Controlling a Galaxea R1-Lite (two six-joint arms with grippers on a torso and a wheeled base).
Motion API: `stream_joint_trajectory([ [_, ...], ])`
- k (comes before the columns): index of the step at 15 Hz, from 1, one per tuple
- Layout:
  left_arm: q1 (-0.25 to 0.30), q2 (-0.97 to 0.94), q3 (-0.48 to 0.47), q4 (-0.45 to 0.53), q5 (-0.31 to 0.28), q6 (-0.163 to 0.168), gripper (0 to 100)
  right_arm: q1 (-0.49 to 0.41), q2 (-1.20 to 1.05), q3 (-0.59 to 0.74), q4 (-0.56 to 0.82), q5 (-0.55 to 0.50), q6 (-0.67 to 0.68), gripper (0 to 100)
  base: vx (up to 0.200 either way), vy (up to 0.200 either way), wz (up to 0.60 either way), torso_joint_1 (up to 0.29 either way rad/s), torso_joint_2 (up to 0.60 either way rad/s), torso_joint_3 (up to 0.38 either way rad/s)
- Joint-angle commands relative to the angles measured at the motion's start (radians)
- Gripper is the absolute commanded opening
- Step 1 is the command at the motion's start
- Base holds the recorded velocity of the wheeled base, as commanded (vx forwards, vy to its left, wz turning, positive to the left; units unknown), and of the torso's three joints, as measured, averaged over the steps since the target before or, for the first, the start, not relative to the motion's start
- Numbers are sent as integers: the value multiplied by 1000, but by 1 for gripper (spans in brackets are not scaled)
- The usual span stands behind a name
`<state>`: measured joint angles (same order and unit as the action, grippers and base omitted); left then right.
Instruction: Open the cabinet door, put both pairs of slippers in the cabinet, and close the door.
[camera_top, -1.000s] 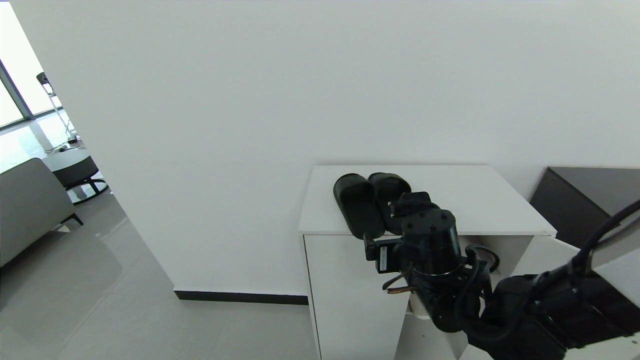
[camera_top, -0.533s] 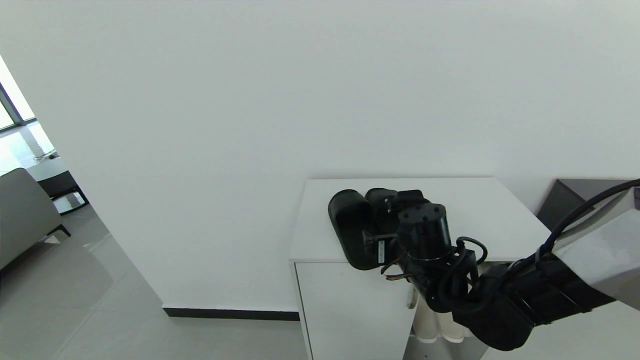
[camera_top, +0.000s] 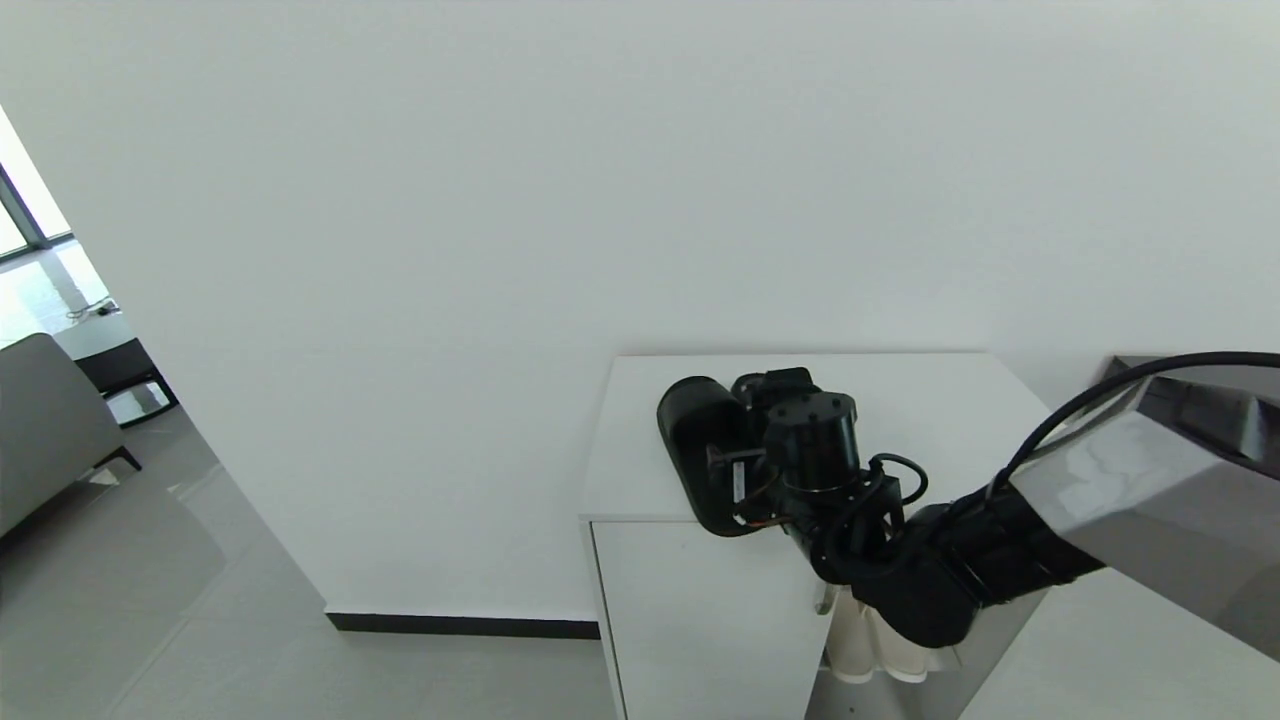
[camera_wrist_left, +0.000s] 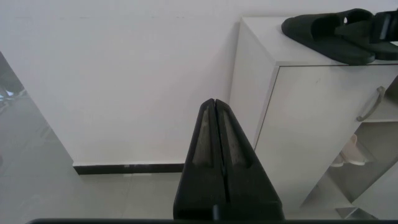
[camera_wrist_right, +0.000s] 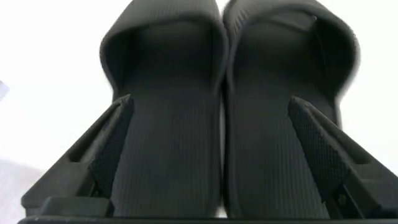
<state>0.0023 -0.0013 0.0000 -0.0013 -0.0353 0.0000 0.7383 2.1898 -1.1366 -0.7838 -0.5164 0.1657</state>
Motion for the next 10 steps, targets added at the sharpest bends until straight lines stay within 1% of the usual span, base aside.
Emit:
stream_joint_trajectory([
  [1, 1, 1, 0, 0, 0, 0, 0, -28, 85, -84, 1, 7, -26, 100, 0, 0, 0, 0, 0, 0],
  [3, 1, 1, 0, 0, 0, 0, 0, -48, 128, -152, 3, 7, -37, 100, 0, 0, 0, 0, 0, 0],
  [7, 1, 1, 0, 0, 0, 0, 0, -57, 180, -287, 57, 10, -35, 100, 0, 0, 0, 0, 0, 0],
  [10, 1, 1, 0, 0, 0, -2, 0, -63, 215, -362, 87, 9, -37, 100, 0, 0, 0, 0, 0, 0],
])
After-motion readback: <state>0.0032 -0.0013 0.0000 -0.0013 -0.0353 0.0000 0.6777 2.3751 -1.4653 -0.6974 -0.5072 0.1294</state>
